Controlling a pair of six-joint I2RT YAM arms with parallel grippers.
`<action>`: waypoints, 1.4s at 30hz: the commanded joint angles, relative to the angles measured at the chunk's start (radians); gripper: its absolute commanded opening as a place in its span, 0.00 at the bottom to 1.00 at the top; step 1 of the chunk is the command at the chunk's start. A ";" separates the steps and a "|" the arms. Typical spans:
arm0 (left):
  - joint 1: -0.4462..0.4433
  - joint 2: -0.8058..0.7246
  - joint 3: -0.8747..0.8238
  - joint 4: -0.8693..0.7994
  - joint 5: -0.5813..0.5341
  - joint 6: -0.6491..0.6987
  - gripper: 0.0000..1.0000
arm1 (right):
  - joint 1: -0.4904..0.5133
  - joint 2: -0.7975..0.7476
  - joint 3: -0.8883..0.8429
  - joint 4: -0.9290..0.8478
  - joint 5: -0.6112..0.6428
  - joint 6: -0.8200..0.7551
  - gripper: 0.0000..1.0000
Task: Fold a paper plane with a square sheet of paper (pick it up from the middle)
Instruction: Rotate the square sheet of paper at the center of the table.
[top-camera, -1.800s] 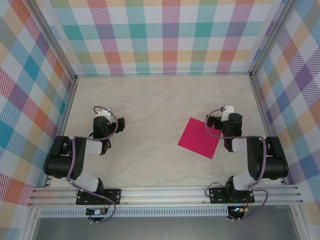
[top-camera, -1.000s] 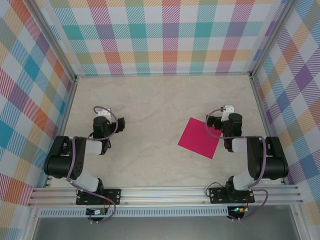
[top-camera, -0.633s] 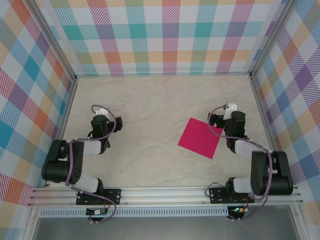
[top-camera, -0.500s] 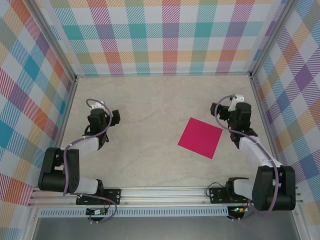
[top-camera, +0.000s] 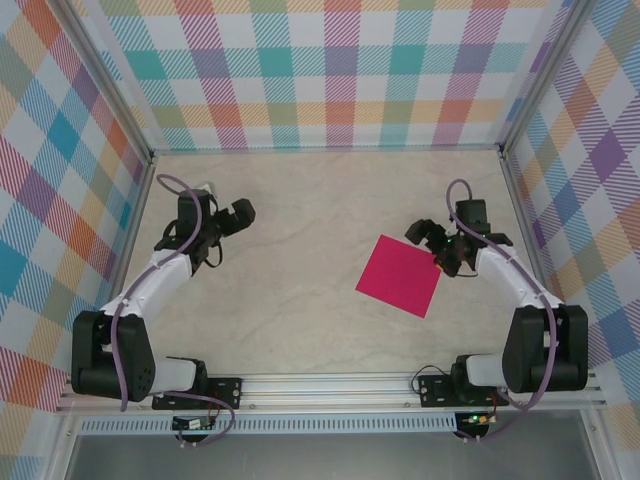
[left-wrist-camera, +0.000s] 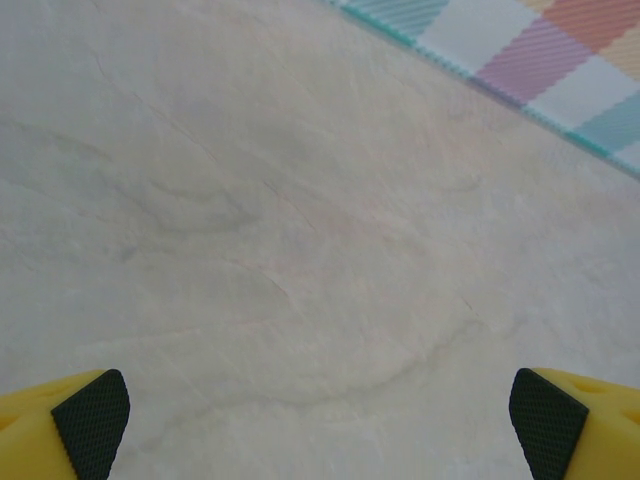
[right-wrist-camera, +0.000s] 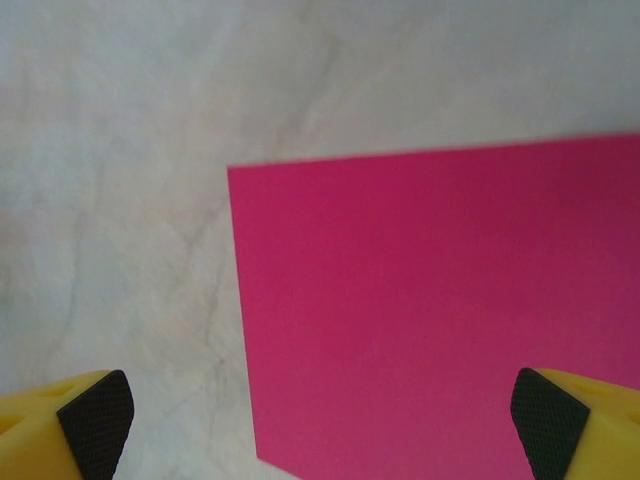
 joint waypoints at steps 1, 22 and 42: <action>-0.026 -0.048 0.031 -0.070 0.023 -0.038 1.00 | 0.040 0.039 -0.011 -0.054 -0.048 0.044 1.00; -0.030 0.071 0.098 -0.146 0.037 -0.023 1.00 | 0.103 0.474 0.262 -0.086 -0.056 -0.067 1.00; -0.030 0.089 0.112 -0.168 0.035 -0.041 1.00 | 0.438 0.554 0.610 -0.489 0.265 -0.235 1.00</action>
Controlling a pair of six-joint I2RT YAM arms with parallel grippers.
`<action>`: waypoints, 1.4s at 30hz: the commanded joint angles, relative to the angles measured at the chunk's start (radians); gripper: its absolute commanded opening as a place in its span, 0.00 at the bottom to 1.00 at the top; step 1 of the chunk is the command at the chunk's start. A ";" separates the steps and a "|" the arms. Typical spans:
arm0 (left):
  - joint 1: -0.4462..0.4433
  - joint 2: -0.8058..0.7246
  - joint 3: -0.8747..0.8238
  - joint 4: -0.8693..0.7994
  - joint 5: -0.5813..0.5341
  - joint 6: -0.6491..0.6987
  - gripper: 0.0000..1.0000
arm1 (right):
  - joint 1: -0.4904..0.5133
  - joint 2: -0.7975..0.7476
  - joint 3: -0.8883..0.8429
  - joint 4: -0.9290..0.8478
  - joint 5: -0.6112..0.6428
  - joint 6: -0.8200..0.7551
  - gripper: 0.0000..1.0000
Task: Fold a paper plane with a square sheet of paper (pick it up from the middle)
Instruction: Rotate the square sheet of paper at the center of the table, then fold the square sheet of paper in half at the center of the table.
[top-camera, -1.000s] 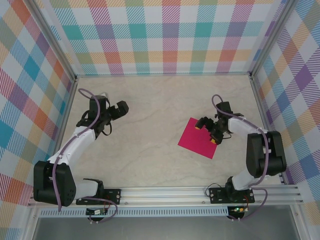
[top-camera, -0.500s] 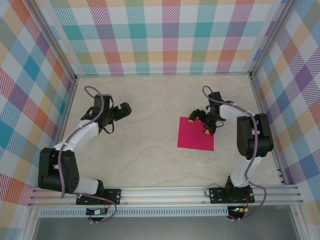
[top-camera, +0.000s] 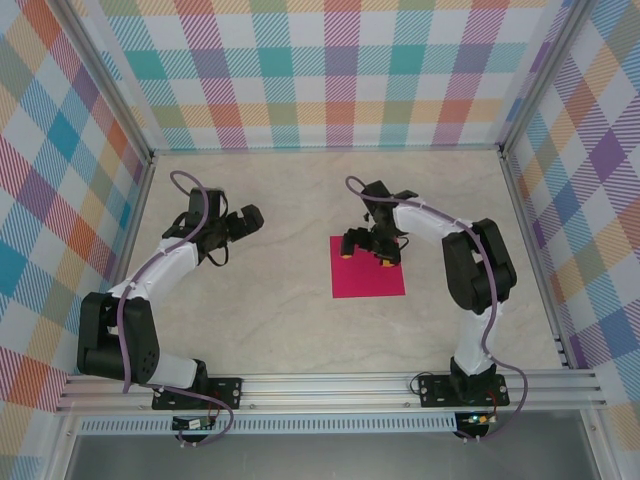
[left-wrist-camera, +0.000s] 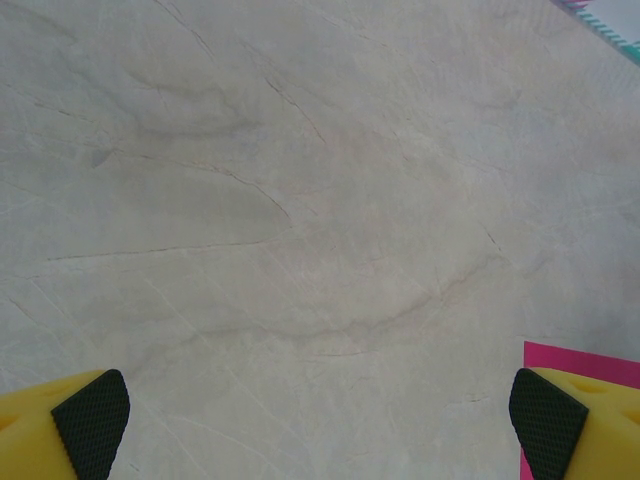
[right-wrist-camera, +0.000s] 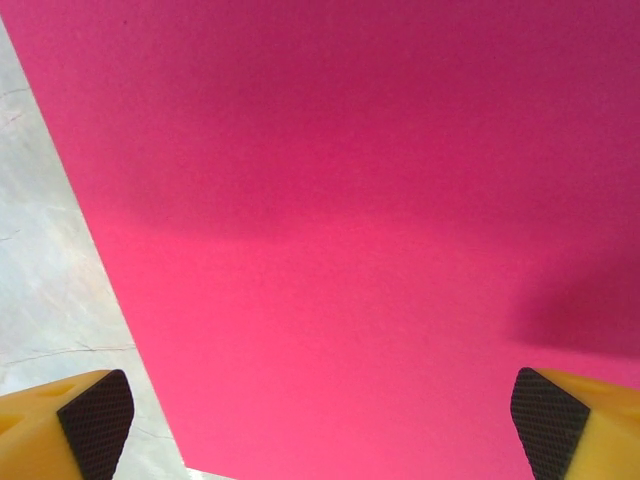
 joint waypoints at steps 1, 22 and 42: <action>-0.008 -0.013 0.028 -0.017 -0.002 -0.014 1.00 | 0.035 -0.018 0.049 -0.150 0.151 -0.058 1.00; -0.008 -0.022 0.027 -0.033 -0.002 -0.007 1.00 | 0.048 0.187 0.136 -0.144 0.141 -0.050 1.00; -0.008 -0.010 0.041 -0.075 -0.008 0.000 1.00 | 0.048 0.330 0.061 -0.126 0.203 -0.032 0.97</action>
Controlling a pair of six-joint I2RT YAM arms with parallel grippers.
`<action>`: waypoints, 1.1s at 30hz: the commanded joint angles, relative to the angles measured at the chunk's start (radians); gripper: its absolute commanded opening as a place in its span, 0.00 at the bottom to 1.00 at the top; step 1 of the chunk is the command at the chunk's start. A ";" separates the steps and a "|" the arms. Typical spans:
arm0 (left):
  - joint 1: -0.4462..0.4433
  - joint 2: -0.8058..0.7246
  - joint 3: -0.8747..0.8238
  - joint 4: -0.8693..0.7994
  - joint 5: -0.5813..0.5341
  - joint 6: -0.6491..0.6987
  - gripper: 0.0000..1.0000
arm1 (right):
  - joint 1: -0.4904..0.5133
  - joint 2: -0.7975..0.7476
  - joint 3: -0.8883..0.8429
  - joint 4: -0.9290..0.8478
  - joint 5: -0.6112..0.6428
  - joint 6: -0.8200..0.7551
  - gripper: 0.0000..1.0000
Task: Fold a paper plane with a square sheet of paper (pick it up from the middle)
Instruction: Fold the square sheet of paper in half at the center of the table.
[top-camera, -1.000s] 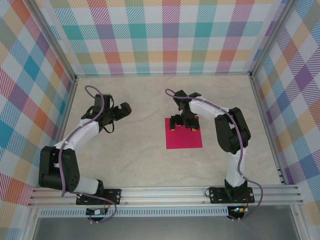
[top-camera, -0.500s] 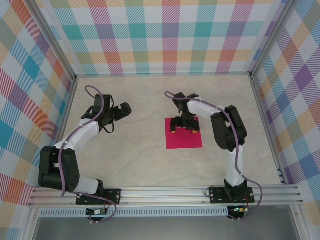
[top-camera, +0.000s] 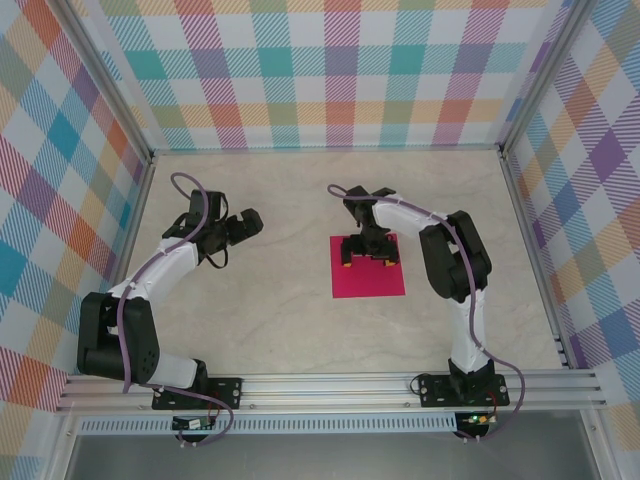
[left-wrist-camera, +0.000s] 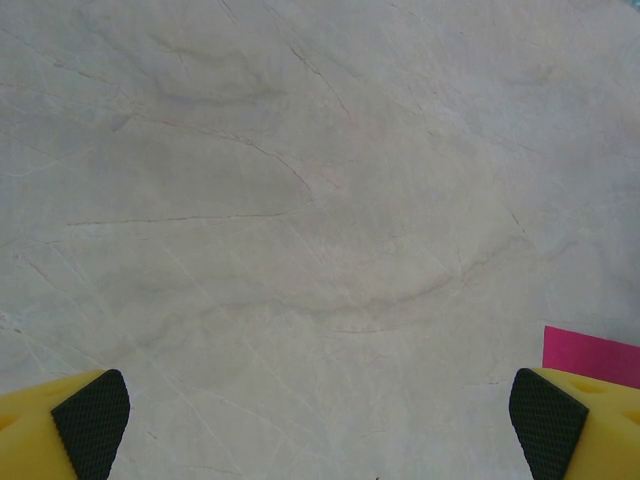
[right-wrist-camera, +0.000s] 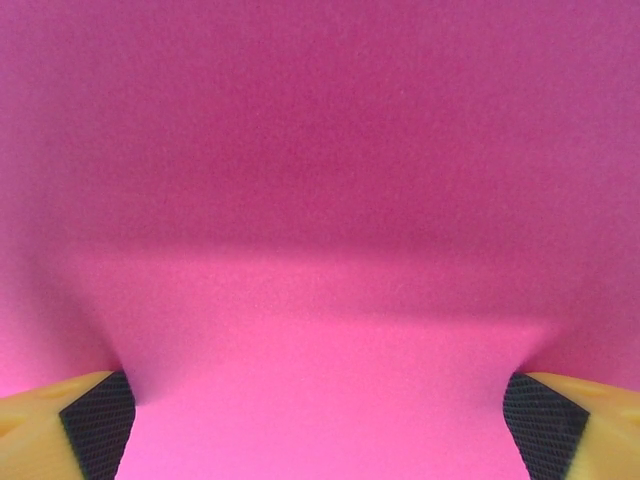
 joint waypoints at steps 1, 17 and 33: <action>-0.009 -0.010 0.041 -0.023 0.000 0.008 1.00 | -0.003 0.152 -0.078 0.015 0.022 0.012 0.97; -0.008 0.010 0.050 -0.035 0.008 0.008 1.00 | -0.005 0.135 -0.104 0.060 0.008 0.012 0.92; -0.016 0.016 0.026 -0.024 0.121 -0.024 1.00 | -0.005 -0.088 -0.134 0.223 -0.177 0.059 0.41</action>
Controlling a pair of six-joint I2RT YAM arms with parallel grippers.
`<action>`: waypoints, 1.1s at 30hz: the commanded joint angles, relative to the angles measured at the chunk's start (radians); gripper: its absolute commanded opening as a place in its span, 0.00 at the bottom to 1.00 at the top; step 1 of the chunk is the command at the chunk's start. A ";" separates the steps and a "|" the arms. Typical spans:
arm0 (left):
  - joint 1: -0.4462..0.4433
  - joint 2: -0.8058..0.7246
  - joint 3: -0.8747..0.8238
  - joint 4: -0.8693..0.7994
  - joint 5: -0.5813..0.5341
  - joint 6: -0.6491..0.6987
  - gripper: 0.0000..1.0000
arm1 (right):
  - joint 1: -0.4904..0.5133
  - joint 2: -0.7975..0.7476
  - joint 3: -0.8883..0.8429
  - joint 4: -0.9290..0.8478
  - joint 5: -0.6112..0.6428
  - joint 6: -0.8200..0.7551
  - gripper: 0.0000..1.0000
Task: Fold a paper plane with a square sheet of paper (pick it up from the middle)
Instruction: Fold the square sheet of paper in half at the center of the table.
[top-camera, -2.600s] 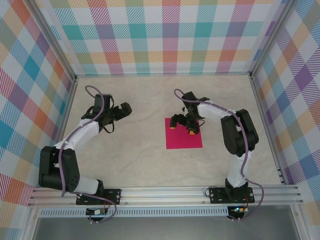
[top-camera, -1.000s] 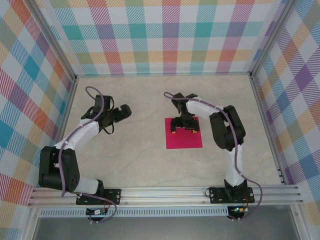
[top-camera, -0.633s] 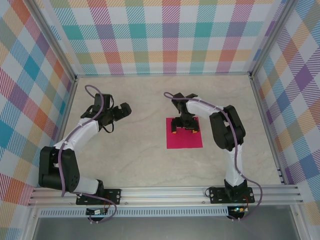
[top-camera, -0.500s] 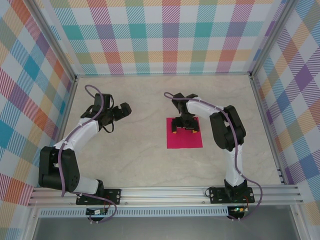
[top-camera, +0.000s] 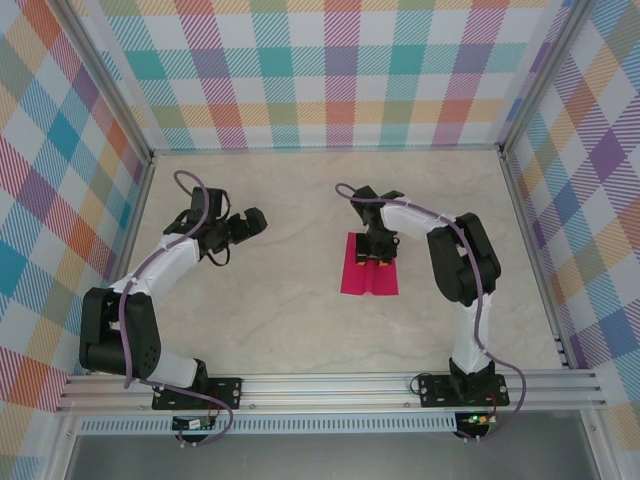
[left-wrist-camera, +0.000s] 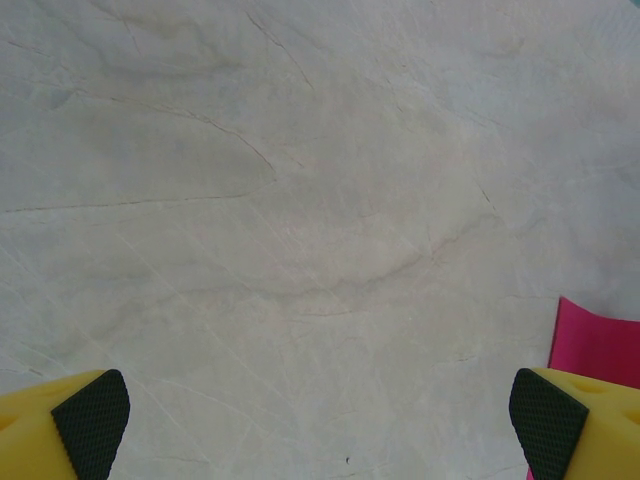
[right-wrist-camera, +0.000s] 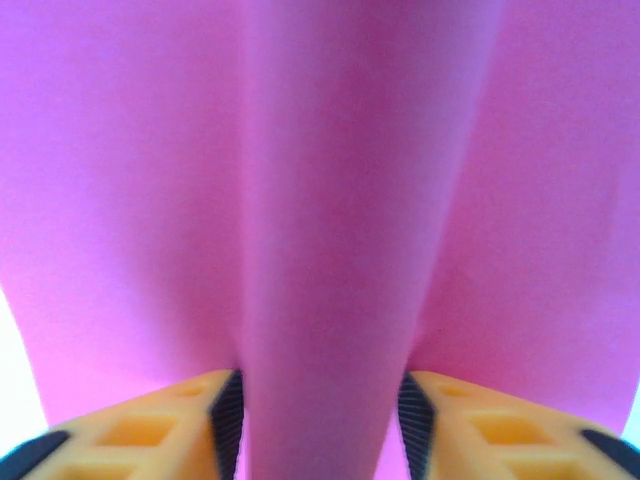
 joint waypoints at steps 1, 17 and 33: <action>-0.015 -0.012 -0.012 0.012 0.055 -0.025 1.00 | 0.011 -0.033 -0.052 0.142 -0.193 0.031 0.39; -0.073 0.030 -0.154 0.264 0.279 -0.141 0.99 | 0.013 -0.138 -0.287 0.637 -0.675 0.218 0.35; -0.140 0.053 -0.135 0.265 0.255 -0.141 0.99 | 0.020 -0.086 -0.153 0.223 -0.291 0.059 0.60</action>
